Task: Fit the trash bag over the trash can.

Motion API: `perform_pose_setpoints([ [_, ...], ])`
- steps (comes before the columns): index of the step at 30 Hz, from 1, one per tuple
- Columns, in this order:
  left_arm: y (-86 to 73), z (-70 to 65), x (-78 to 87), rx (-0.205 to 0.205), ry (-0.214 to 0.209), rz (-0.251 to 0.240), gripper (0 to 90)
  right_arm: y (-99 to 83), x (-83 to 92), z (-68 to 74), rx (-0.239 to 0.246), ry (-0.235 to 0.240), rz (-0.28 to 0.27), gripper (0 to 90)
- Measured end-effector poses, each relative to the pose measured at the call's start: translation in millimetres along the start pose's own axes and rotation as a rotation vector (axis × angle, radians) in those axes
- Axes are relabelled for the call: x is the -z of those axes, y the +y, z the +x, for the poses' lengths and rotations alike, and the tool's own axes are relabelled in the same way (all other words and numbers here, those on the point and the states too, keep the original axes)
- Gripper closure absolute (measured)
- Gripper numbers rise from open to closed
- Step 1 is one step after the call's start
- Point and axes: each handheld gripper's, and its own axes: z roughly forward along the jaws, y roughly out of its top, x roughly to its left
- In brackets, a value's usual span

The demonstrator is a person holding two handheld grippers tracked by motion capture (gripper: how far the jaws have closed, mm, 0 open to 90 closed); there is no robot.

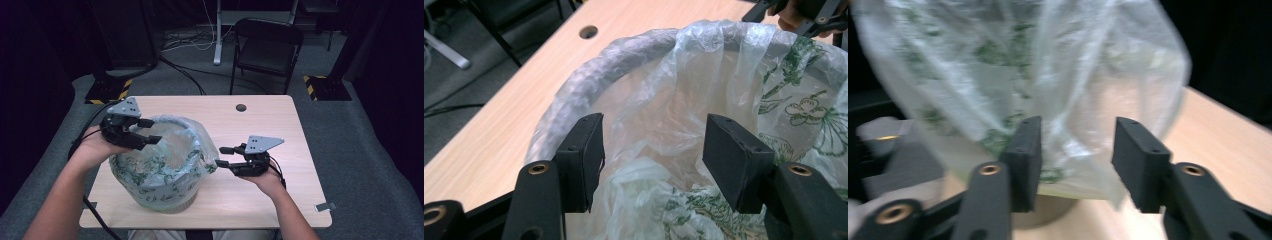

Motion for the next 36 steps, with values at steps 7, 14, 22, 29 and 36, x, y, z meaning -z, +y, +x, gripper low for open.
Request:
perform_pose_setpoints([
  [7, -26.1, 4.3, 19.2, 0.031, 0.038, -0.071, 41.4, -1.2, -14.5, -0.8, -0.025, 0.020, -0.002, 49.4],
  [14, -55.8, 12.5, 33.4, 0.086, 0.097, -0.148, 42.0, -3.4, -28.1, -5.2, -0.069, 0.043, 0.031, 77.9],
  [22, -79.7, 12.7, 39.9, 0.115, 0.136, -0.221, 42.8, -10.5, -35.9, -1.6, -0.047, 0.108, 0.110, 89.7],
  [29, -90.0, 11.8, 38.2, 0.133, 0.136, -0.236, 42.8, -12.9, -37.4, 0.2, -0.045, 0.141, 0.132, 89.6],
  [36, -95.2, 12.3, 37.6, 0.137, 0.134, -0.236, 42.8, -11.6, -36.2, -0.1, -0.059, 0.123, 0.131, 69.7],
])
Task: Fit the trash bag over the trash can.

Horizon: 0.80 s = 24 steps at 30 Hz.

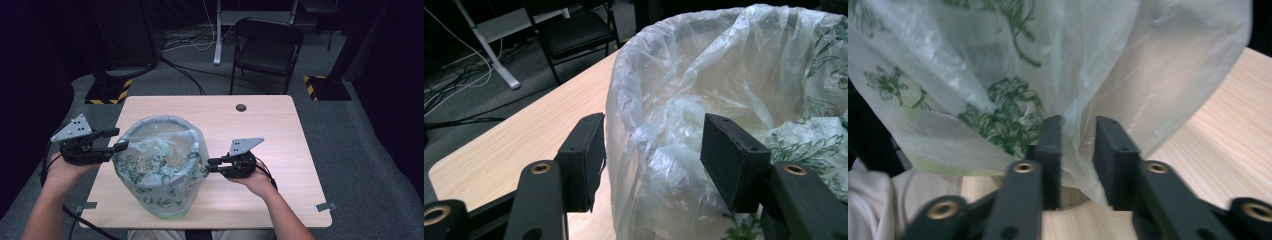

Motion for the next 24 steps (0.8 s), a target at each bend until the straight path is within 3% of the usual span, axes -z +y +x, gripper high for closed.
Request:
perform_pose_setpoints([
  [5, -0.4, 4.0, 7.6, 0.017, 0.016, -0.013, 42.2, 17.0, 22.7, 1.5, 0.000, -0.010, -0.062, 51.3],
  [13, -8.3, 7.6, 21.6, 0.046, 0.053, -0.040, 39.9, 38.7, 67.5, 9.4, 0.061, -0.113, -0.062, 45.8],
  [16, -13.4, 10.1, 25.4, 0.063, 0.064, -0.049, 39.5, 37.2, 81.3, 6.4, 0.048, -0.191, -0.045, 45.4],
  [17, -16.1, 11.7, 27.1, 0.071, 0.074, -0.049, 39.5, 37.2, 81.3, 6.4, 0.048, -0.191, -0.045, 45.4],
  [20, -24.7, 15.3, 29.3, 0.096, 0.093, -0.044, 39.0, 29.7, 91.0, -0.3, 0.012, -0.261, -0.021, 45.4],
  [24, -36.6, 18.0, 27.9, 0.115, 0.103, -0.038, 38.5, 16.5, 96.9, -6.0, -0.024, -0.309, 0.000, 45.2],
])
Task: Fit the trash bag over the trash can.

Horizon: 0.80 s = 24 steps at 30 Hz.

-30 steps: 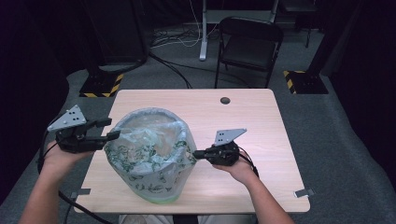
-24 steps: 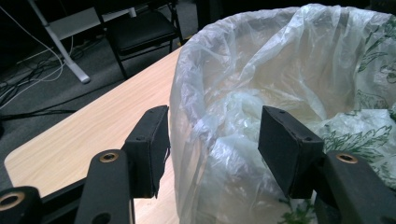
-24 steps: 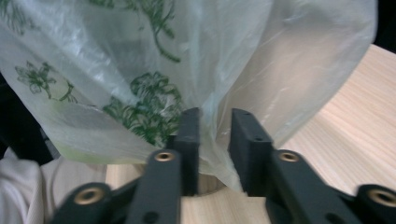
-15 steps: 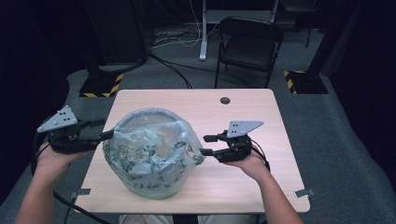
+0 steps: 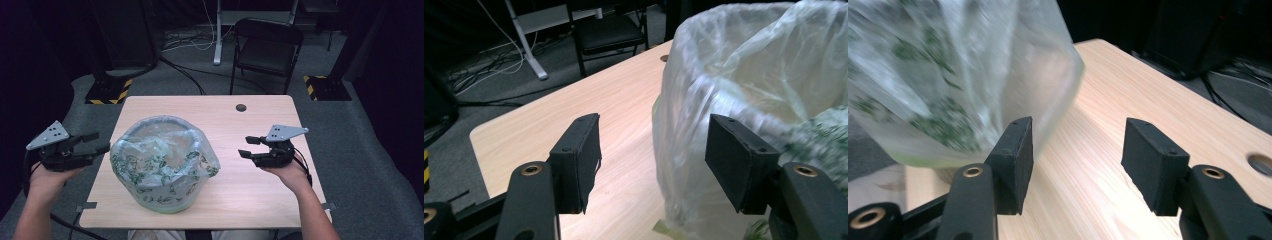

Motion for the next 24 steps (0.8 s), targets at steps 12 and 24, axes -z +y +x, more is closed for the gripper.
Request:
perform_pose_setpoints([
  [12, -31.8, 2.7, -23.7, 0.056, 0.002, 0.039, 37.6, -32.9, 10.3, -16.1, -0.040, -0.157, 0.082, 43.2],
  [24, -42.0, -10.5, -45.5, 0.011, -0.126, 0.060, 52.9, -47.3, 11.7, -16.0, -0.063, -0.165, 0.061, 43.6],
])
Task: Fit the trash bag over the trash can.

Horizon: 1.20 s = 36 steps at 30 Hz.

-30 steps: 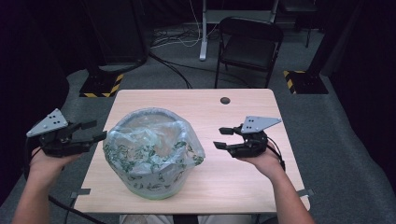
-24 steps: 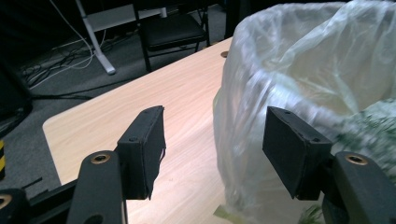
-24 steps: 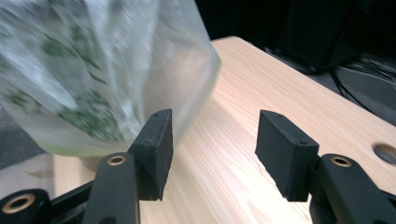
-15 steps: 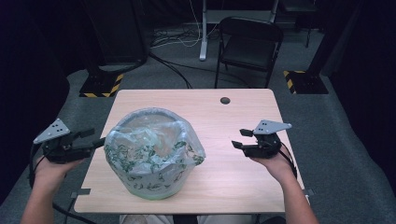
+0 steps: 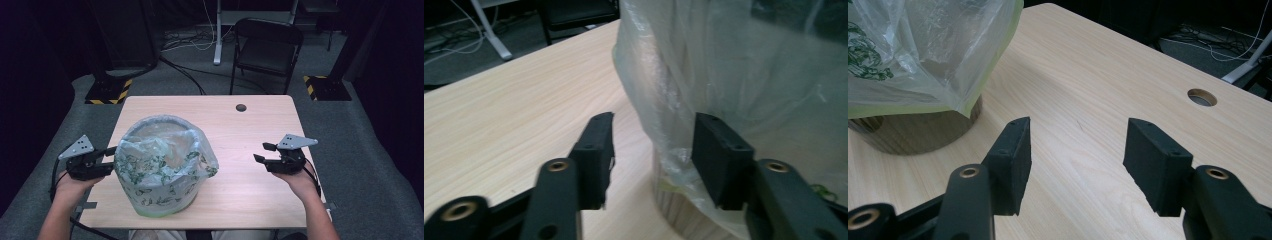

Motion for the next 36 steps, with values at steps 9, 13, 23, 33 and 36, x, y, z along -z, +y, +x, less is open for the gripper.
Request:
perform_pose_setpoints([
  [9, -10.2, -5.2, -8.3, -0.006, -0.027, 0.041, 69.1, -2.3, -3.5, 1.5, -0.008, 0.007, -0.008, 43.8],
  [13, -14.9, -3.8, -10.8, 0.002, 0.003, 0.053, 61.1, -2.4, -4.3, 1.7, -0.007, 0.007, -0.009, 43.8],
  [23, -25.8, 18.7, 6.6, 0.091, 0.175, -0.008, 43.1, -2.6, 1.9, -4.1, -0.008, -0.022, -0.009, 43.8],
  [33, -58.0, 28.9, -14.7, 0.175, 0.174, 0.029, 41.8, -14.5, 13.2, -15.0, -0.020, -0.088, 0.031, 43.5],
  [36, -65.7, 28.8, -21.1, 0.187, 0.168, 0.037, 41.8, -22.3, 13.0, -17.5, -0.024, -0.110, 0.045, 43.4],
])
